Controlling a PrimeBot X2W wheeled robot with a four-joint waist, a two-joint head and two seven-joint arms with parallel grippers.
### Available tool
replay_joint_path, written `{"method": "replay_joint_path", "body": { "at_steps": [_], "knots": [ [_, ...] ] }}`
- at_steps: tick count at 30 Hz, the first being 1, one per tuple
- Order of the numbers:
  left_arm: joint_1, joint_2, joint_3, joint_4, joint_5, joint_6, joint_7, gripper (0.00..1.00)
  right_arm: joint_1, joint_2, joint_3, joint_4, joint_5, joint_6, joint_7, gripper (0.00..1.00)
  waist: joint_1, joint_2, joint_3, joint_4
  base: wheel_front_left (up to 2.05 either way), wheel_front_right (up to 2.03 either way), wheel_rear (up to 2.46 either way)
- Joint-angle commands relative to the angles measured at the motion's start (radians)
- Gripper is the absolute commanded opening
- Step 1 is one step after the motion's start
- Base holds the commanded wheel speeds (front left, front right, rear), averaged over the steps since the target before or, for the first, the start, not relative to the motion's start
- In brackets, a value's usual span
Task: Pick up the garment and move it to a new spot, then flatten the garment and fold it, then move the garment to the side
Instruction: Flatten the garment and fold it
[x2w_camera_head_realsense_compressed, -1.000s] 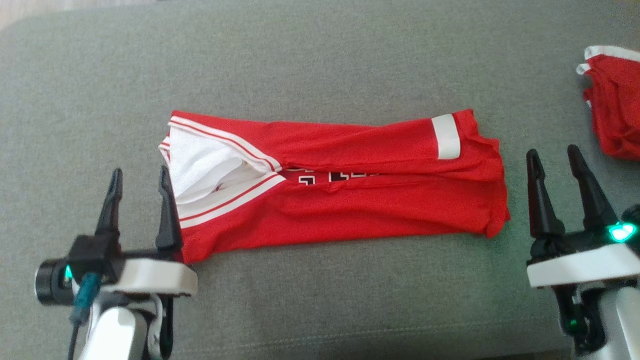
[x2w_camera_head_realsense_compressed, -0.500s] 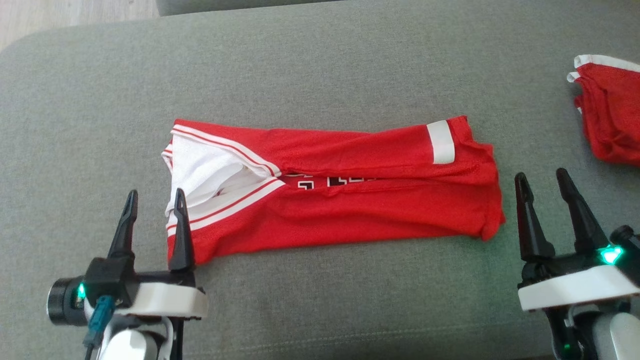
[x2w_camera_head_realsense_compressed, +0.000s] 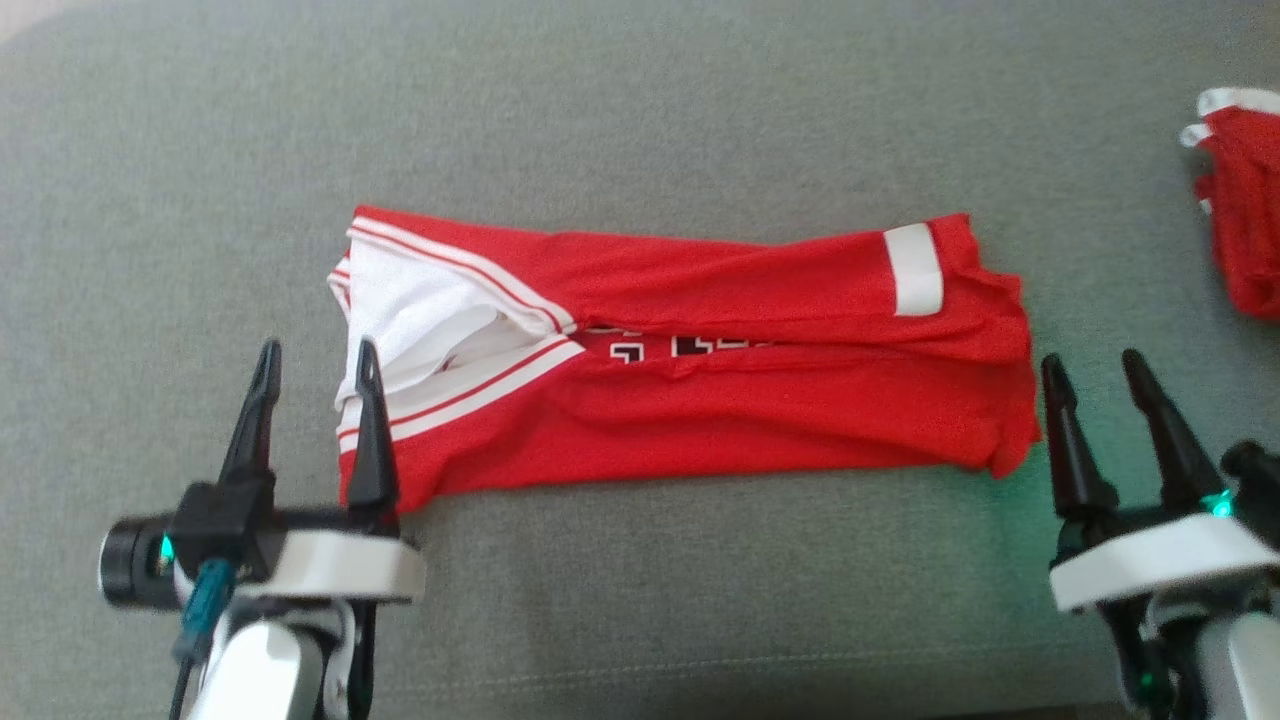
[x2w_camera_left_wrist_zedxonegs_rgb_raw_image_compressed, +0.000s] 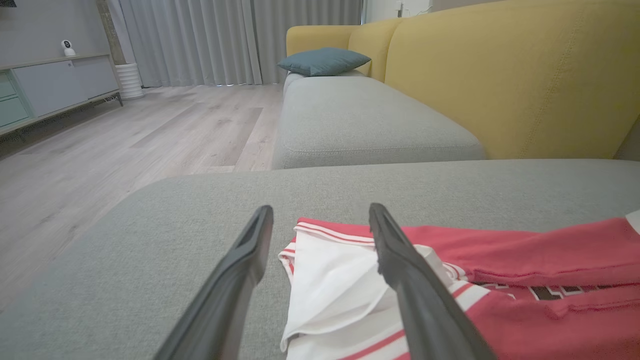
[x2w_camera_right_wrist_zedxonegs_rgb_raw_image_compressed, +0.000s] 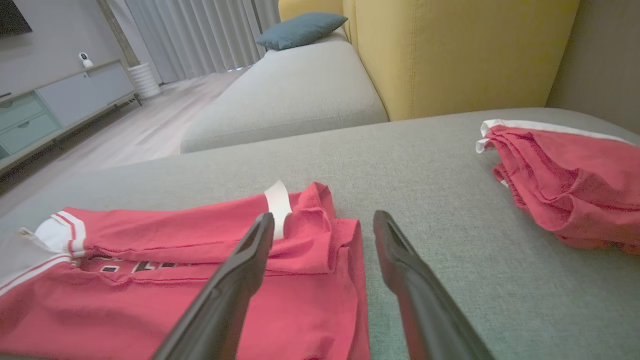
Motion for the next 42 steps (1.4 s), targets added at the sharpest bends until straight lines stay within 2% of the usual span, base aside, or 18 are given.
{"method": "replay_joint_path", "body": {
  "at_steps": [1,7,10,18,20,21,26,36,39,42],
  "knots": [
    [-0.057,0.001,0.027,-0.034,0.011,0.002,-0.012,1.0,-0.061,-0.033,0.011,-0.009,0.001,0.007,0.005,1.0,0.0,-0.0001,0.032,0.015,0.0,0.0,0.0],
    [-0.096,-0.011,0.02,-0.029,0.019,-0.005,-0.012,1.0,-0.149,-0.052,0.019,0.111,0.021,0.007,0.057,1.0,0.0,-0.0001,0.08,0.03,0.0,0.0,0.0],
    [-0.118,-0.022,0.015,-0.019,0.025,-0.013,-0.012,1.0,-0.199,-0.058,0.024,0.204,0.031,0.007,0.164,1.0,0.0,-0.0001,0.104,0.043,0.0,0.0,0.0],
    [-0.141,-0.035,0.019,-0.006,0.034,-0.023,-0.012,1.0,-0.216,-0.033,0.028,0.273,0.065,0.007,0.334,1.0,0.0,-0.0001,0.122,0.056,0.0,0.0,0.0],
    [-0.143,-0.038,0.021,-0.004,0.037,-0.025,-0.012,1.0,-0.211,-0.029,0.044,0.269,0.093,0.007,0.362,0.25,0.0,-0.0001,0.12,0.057,0.0,0.0,0.0],
    [-0.143,-0.039,0.022,-0.002,0.038,-0.026,-0.012,1.0,-0.207,-0.028,0.05,0.266,0.105,0.007,0.375,0.0,0.0,-0.0001,0.118,0.056,0.0,0.0,0.0],
    [-0.132,-0.042,0.037,-0.002,0.043,-0.034,-0.012,1.0,-0.188,-0.064,0.028,0.2,0.15,0.007,0.355,0.0,0.0,-0.0001,0.092,0.041,0.0,0.0,0.0],
    [-0.118,-0.048,0.046,0.002,0.049,-0.045,-0.012,1.0,-0.179,-0.185,-0.135,0.163,0.132,0.007,0.341,0.0,0.0,-0.0001,0.051,0.024,0.0,0.0,0.0],
    [-0.108,-0.048,0.048,0.006,0.051,-0.047,-0.012,1.0,-0.182,-0.207,-0.11,0.122,0.132,0.007,0.372,0.0,0.0,-0.0001,0.032,0.02,0.0,0.0,0.0],
    [-0.096,-0.049,0.049,0.008,0.051,-0.048,-0.012,1.0,-0.205,-0.199,-0.055,0.036,0.143,0.007,0.404,0.0,0.0,-0.0001,0.014,0.014,0.0,0.0,0.0]
  ]
}}
